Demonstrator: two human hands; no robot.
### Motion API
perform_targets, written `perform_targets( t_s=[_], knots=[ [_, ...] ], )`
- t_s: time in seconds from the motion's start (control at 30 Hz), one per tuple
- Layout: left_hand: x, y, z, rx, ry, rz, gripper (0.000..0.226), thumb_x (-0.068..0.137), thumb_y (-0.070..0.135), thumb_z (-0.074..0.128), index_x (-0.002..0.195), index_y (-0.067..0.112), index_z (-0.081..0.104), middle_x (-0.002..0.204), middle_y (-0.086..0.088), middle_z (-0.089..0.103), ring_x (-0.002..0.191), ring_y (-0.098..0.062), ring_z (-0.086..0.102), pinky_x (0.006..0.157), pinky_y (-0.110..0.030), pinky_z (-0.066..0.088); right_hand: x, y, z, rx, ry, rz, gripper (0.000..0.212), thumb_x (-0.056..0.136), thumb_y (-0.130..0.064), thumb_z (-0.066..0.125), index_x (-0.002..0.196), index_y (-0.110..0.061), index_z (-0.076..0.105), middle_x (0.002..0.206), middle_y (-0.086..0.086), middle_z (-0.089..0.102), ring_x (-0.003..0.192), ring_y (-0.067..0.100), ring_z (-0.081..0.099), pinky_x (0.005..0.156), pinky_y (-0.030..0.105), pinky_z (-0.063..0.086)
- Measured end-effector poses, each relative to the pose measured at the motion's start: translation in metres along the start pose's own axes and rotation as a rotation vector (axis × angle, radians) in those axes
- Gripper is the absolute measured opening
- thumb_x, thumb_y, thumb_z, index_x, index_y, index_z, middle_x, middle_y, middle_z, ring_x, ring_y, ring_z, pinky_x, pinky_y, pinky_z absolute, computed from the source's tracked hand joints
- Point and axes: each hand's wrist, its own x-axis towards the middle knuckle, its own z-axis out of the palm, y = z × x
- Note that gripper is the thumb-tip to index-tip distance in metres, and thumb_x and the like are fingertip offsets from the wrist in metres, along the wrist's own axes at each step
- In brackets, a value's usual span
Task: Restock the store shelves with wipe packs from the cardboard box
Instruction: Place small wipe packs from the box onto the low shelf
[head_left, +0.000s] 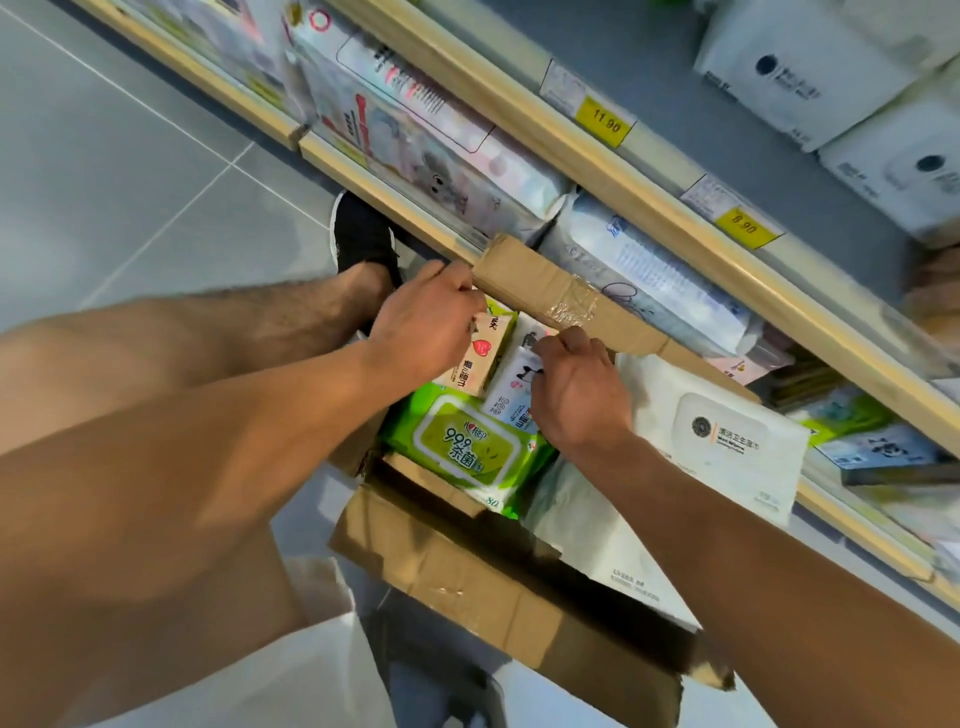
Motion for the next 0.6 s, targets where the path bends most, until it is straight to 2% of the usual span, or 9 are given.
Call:
perform_targets(
  t_s=[0.1,0.2,0.3,0.4,0.6],
  knots=[
    [-0.013,0.004,-0.019,-0.070,-0.012,-0.006,0.023,0.082,0.016,0.057,0.102,0.021,0.068,0.106,-0.001,0.062,0.103,-0.027,0.057,0.076,-0.039,0.052,-0.013,-0.002,-0.012,0.069,0.030,-0.013,0.030,0.091,-0.013,0.050,0.121,-0.013,0.058,0.115,0.011,0.059,0.110,0.035,0.054,0.087,0.042,0.050],
    [-0.027,0.012,-0.039,-0.021,0.003,0.005,0.020,0.079,0.021,0.060,0.096,0.028,0.068,0.099,0.002,0.066,0.096,-0.028,0.062,0.073,-0.039,0.051,-0.030,0.000,-0.023,0.111,0.088,-0.023,0.020,0.091,-0.013,0.052,0.108,-0.013,0.062,0.104,0.011,0.062,0.099,0.035,0.059,0.075,0.039,0.053],
    [-0.042,0.022,-0.056,-0.044,0.019,0.002,0.016,0.079,0.022,0.060,0.093,0.027,0.067,0.096,0.000,0.066,0.093,-0.029,0.062,0.074,-0.042,0.052,-0.049,0.005,-0.038,0.163,0.153,-0.033,0.019,0.090,-0.015,0.053,0.105,-0.012,0.063,0.105,0.011,0.062,0.096,0.035,0.058,0.072,0.038,0.051],
    [-0.053,0.035,-0.076,-0.046,0.031,0.002,0.019,0.082,0.024,0.061,0.099,0.025,0.068,0.099,-0.003,0.066,0.096,-0.030,0.060,0.075,-0.041,0.051,-0.068,0.013,-0.058,0.166,0.217,-0.024,0.017,0.089,-0.016,0.053,0.103,-0.013,0.063,0.104,0.010,0.061,0.094,0.034,0.058,0.069,0.037,0.048],
    [-0.065,0.083,-0.117,-0.054,0.166,0.083,0.016,0.080,0.020,0.067,0.097,0.022,0.066,0.095,-0.006,0.069,0.090,-0.032,0.062,0.068,-0.040,0.048,-0.111,0.039,-0.098,0.176,0.375,0.011,0.016,0.090,-0.019,0.054,0.102,-0.015,0.064,0.102,0.010,0.063,0.092,0.035,0.060,0.069,0.039,0.051]
  ],
)
